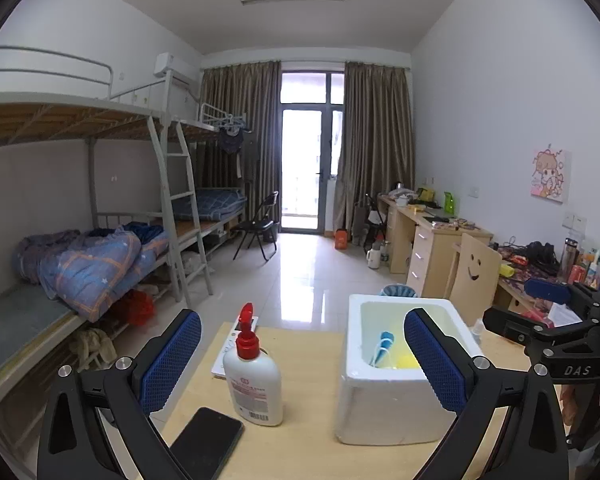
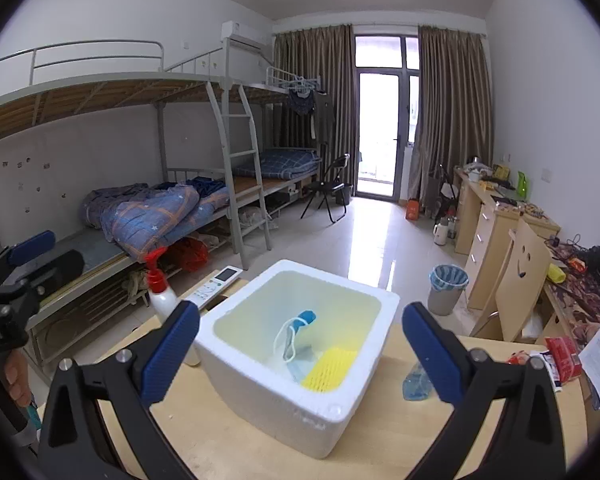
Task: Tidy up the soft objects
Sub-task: 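Move both tools back toward the grey sock and tissue on the table, then grasp the grey sock with the left tool while the right tool grasps the white tissue, then lift the sock and tissue and carry both over the white foam box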
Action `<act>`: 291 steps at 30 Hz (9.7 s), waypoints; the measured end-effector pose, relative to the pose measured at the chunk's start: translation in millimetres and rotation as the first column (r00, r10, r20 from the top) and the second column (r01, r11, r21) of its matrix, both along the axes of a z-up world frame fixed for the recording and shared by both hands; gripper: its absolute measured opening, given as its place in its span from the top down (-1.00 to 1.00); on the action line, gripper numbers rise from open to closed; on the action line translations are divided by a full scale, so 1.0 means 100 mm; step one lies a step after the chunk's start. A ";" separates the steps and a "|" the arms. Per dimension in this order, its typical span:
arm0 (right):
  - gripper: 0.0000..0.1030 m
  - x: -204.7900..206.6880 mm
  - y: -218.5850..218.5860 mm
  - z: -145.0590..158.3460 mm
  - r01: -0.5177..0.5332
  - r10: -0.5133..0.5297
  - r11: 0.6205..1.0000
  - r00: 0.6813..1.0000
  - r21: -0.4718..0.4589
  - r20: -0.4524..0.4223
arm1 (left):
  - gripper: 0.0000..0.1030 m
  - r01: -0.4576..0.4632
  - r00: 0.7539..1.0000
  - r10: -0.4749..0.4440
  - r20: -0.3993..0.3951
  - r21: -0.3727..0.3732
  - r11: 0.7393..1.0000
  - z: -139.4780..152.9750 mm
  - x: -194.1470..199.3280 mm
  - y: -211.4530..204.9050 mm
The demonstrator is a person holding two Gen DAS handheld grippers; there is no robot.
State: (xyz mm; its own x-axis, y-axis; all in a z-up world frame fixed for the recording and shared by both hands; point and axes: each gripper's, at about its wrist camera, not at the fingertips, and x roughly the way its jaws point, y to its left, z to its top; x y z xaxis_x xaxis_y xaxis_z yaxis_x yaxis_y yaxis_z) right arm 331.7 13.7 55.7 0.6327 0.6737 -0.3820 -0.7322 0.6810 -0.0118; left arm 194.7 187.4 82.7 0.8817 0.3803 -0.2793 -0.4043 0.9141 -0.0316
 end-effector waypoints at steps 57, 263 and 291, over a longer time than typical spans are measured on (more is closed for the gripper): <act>-0.99 -1.20 -1.76 -0.91 0.252 -0.268 0.959 0.955 0.131 0.124 | -0.98 0.266 0.961 -0.264 0.080 -0.012 0.964 -1.00 -0.96 -1.35; 0.69 -1.25 -0.69 -0.66 -0.167 0.165 0.985 0.985 0.041 0.050 | 0.82 0.218 0.976 -0.218 -0.001 -0.023 0.976 -0.68 -1.18 -0.74; 0.69 -0.61 -0.36 -0.36 -0.119 0.118 0.993 0.992 0.019 0.041 | 0.82 0.240 0.971 -0.240 0.014 0.000 0.971 -0.37 -0.37 -0.53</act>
State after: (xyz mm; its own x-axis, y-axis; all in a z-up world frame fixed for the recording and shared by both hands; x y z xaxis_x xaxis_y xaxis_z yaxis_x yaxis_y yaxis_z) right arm 270.4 -22.8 19.8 0.5623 0.7525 -0.3430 -0.8070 0.5898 -0.0291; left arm 158.1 134.3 45.5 0.9510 0.1562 -0.2668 -0.1721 0.9844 -0.0374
